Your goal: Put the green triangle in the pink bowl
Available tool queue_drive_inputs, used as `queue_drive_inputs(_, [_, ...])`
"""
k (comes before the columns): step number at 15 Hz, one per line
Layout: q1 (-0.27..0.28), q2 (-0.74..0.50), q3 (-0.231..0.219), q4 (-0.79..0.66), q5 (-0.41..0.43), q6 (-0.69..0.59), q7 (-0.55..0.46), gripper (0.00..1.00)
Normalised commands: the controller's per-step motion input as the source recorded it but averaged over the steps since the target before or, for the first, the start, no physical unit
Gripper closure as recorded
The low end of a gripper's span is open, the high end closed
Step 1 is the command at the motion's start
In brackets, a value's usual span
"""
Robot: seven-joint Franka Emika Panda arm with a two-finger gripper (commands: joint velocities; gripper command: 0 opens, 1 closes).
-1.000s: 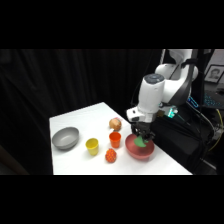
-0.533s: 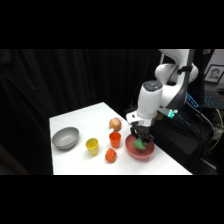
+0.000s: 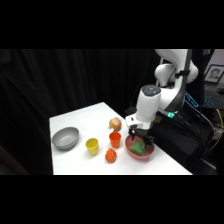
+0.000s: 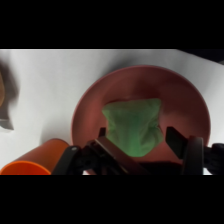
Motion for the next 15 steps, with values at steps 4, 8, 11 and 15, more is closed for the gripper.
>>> queue_drive_inputs(4, [0.055, -0.08, 0.012, 0.06, 0.078, -0.16, -0.05, 0.0])
queue_drive_inputs(8, [-0.003, -0.34, 0.098, -0.03, 0.239, -0.29, -0.16, 0.0])
queue_drive_inputs(11, [-0.042, -0.44, 0.107, -0.04, 0.3, -0.37, -0.19, 0.0])
queue_drive_inputs(15, [-0.068, -0.48, 0.059, 0.01, 0.258, -0.43, -0.2, 0.0])
